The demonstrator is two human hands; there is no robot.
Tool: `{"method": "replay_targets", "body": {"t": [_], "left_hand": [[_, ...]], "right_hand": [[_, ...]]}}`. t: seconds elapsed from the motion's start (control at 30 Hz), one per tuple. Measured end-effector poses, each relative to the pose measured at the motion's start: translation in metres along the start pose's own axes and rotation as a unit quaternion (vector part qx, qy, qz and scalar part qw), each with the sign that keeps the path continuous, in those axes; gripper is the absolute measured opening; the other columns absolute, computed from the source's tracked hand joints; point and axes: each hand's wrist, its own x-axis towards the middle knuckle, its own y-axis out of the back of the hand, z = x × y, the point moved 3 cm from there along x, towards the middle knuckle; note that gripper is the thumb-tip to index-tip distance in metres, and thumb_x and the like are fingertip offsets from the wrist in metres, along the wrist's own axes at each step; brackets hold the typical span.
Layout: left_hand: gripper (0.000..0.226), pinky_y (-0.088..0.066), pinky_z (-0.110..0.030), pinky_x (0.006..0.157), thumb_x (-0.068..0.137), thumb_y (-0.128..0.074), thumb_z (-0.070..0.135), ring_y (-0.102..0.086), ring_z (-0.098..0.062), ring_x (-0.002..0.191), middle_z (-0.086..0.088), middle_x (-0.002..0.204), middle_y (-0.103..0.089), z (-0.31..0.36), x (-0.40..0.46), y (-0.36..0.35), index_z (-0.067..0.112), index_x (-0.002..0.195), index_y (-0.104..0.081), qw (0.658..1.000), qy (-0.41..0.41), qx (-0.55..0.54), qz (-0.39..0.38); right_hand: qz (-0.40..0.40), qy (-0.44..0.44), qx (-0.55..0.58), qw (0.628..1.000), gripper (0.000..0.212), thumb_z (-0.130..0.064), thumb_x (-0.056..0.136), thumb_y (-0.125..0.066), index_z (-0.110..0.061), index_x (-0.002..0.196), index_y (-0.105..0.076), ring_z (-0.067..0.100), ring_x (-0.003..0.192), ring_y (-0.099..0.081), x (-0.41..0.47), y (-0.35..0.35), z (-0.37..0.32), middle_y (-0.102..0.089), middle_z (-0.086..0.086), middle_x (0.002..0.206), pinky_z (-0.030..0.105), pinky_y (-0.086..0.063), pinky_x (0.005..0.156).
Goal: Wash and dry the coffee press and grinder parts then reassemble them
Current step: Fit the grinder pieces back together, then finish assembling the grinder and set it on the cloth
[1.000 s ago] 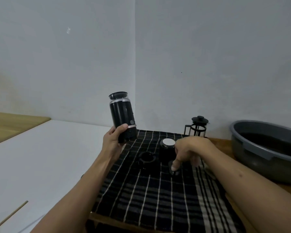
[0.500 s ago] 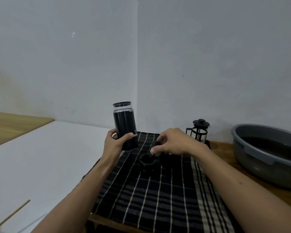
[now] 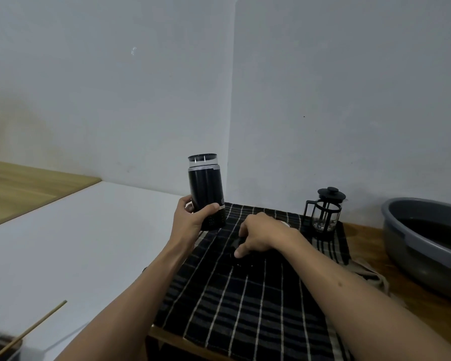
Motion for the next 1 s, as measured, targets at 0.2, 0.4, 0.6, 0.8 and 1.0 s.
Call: {"method": "replay_targets", "body": {"t": [0.2,0.4,0.6,0.8,1.0], "left_hand": [[0.067,-0.064,-0.044,0.076,0.074,-0.089,0.017,-0.075,-0.027,0.097,-0.013,0.115,-0.069,-0.003,0.002,-0.006,0.012,0.129,-0.051,1.0,-0.006,0.021,-0.013],[0.073,-0.061,-0.052,0.088,0.06,-0.088,0.031,-0.071,-0.032,0.104,-0.014,0.113,-0.07,0.005,0.003,-0.015,0.016,0.124,-0.056,0.997,-0.03,0.053,-0.043],[0.06,-0.059,-0.058,0.079,0.073,-0.085,0.031,-0.07,-0.037,0.096,-0.022,0.113,-0.068,0.016,0.008,-0.023,0.011,0.123,-0.057,0.999,-0.025,0.009,-0.048],[0.041,-0.061,-0.049,0.08,0.088,-0.077,0.025,-0.071,-0.028,0.083,-0.012,0.094,-0.072,0.03,0.008,-0.025,0.004,0.12,-0.062,0.995,0.026,-0.098,-0.001],[0.046,-0.062,-0.039,0.075,0.079,-0.083,0.034,-0.074,-0.025,0.08,-0.014,0.098,-0.076,0.029,0.01,-0.022,0.007,0.114,-0.068,0.995,0.05,-0.074,0.053]], "right_hand": [[-0.017,0.014,0.019,1.0,0.054,-0.044,0.08,-0.085,-0.03,0.129,-0.07,0.019,0.12,-0.062,0.0,0.001,0.005,-0.066,-0.003,0.132,0.031,-0.051,0.094],[-0.013,0.006,0.04,0.999,0.052,-0.049,0.077,-0.085,-0.031,0.124,-0.073,0.018,0.124,-0.059,-0.002,-0.013,0.013,-0.065,-0.004,0.135,0.032,-0.05,0.1],[0.016,-0.018,0.168,0.986,0.071,-0.048,0.069,-0.091,-0.029,0.128,-0.056,0.019,0.118,-0.059,-0.004,-0.039,0.023,-0.058,0.0,0.137,0.034,-0.052,0.098],[0.089,-0.053,0.38,0.919,0.102,-0.035,0.066,-0.093,-0.02,0.148,-0.035,0.013,0.115,-0.056,-0.012,-0.077,0.032,-0.054,-0.004,0.131,0.022,-0.045,0.09],[0.14,-0.01,0.48,0.866,0.064,-0.047,0.058,-0.083,-0.038,0.118,-0.062,0.008,0.108,-0.065,-0.013,-0.087,0.031,-0.066,-0.009,0.123,0.038,-0.056,0.098]]}}
